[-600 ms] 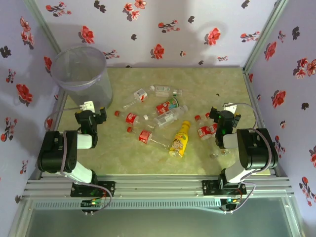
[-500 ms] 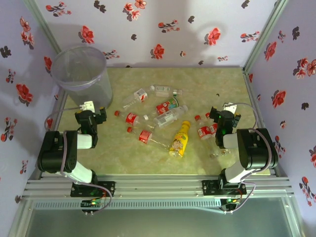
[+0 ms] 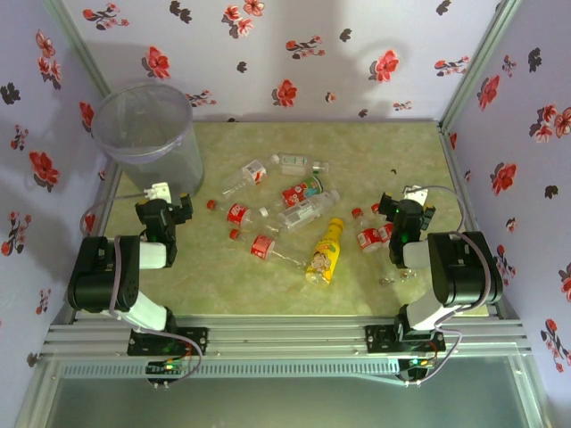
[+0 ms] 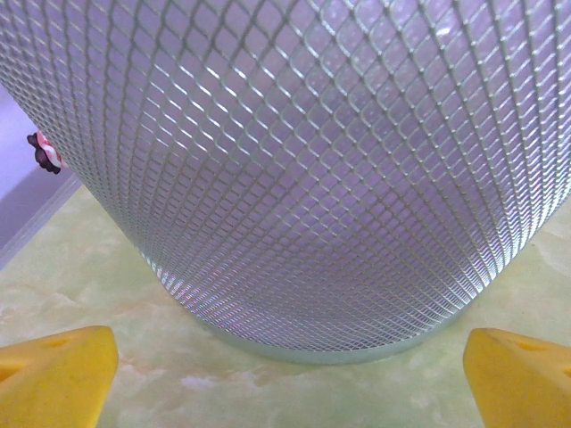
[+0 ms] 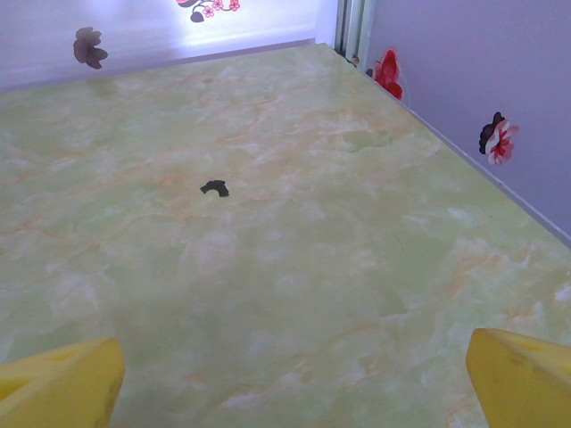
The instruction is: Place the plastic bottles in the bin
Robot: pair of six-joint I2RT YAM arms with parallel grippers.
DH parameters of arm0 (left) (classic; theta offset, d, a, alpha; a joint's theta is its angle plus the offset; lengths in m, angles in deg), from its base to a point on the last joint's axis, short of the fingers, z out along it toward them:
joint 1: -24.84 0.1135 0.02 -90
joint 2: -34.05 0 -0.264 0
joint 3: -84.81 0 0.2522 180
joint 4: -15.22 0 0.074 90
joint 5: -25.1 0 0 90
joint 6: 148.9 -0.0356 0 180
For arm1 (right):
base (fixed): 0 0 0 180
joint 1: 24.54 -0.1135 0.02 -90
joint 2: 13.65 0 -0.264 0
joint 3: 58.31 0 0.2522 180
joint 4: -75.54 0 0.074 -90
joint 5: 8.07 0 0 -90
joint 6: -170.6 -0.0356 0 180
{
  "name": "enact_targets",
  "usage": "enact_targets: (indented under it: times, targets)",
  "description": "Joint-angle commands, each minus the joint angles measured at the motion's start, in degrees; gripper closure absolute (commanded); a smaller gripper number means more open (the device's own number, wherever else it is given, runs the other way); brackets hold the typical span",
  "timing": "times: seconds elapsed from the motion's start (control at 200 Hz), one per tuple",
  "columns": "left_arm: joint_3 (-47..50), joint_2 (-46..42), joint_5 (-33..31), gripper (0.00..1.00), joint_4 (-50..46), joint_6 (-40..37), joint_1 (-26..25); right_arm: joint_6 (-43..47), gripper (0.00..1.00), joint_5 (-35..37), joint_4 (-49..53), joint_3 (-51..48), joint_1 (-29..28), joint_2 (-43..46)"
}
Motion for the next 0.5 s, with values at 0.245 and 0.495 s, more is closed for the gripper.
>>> enact_targets:
  times: [0.245, 0.495]
  targets:
    - [0.2, 0.1, -1.4, 0.0, 2.2, -0.1, 0.0, -1.2, 0.01, 0.7, 0.7, 1.2, 0.6, -0.2]
    - [-2.5, -4.2, 1.9, 0.0, -6.2, -1.0, 0.2, -1.5, 0.01, -2.9, 6.1, 2.7, 1.4, 2.4]
